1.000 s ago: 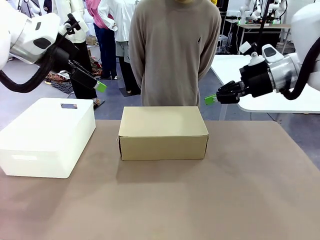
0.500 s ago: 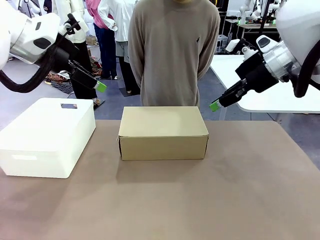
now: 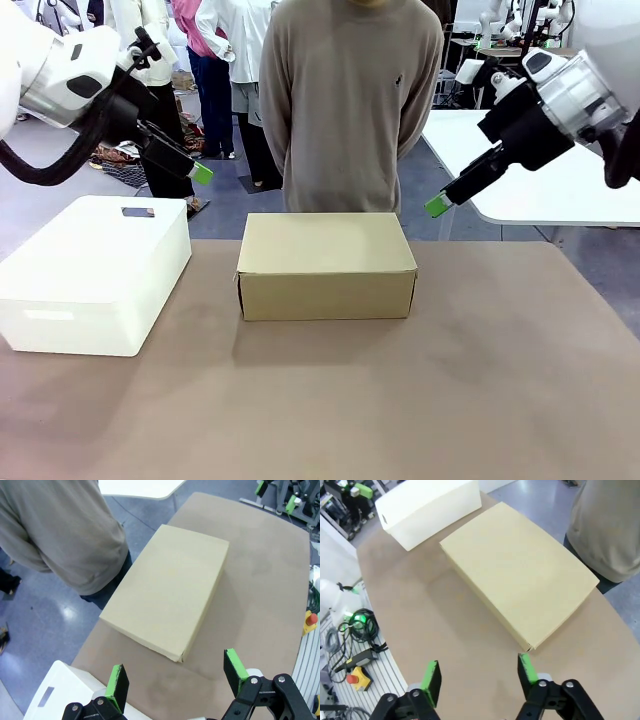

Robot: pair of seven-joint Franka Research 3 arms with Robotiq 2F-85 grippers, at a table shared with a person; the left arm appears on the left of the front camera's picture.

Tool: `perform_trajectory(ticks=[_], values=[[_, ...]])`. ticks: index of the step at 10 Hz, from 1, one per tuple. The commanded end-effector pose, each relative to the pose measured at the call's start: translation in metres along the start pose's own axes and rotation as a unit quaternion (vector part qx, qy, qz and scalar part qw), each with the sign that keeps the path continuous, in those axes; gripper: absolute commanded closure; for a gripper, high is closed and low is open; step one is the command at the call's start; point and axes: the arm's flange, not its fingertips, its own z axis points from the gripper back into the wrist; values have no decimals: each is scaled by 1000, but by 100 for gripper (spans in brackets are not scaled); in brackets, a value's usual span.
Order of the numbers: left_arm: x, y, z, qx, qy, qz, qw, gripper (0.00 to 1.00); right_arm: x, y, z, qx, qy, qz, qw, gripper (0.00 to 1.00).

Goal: Pack the shoes into the box.
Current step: Press down on the lid of the Shoes Box.

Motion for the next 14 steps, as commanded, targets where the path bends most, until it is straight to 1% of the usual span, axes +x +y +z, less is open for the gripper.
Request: perform_trajectory(ticks=[1,4,6,7,9,10,12,14], values=[[0,1,1,-10,-6,-3,1000,0,5,9,8,-8,15,-12,1000,0],[0,1,1,-10,-6,-3,1000,0,3,11,7,-14,7,-13,1000,0],[0,1,1,-10,-6,-3,1000,0,3,11,7,-38,1,5,999,0],[0,0,0,0,0,0,1000,0,5,10,8,-5,3,1,1000,0],[35,-8,-3,-4,7,-24,1000,0,5,10,8,-5,3,1,1000,0],[51,-8,-12,2,7,-21,1000,0,5,10,8,-5,3,1,1000,0],[71,-9,-32,9,7,-8,1000,0,5,10,8,-5,3,1,1000,0],[86,-8,-56,13,20,-5,1000,0,5,10,8,-5,3,1,1000,0]])
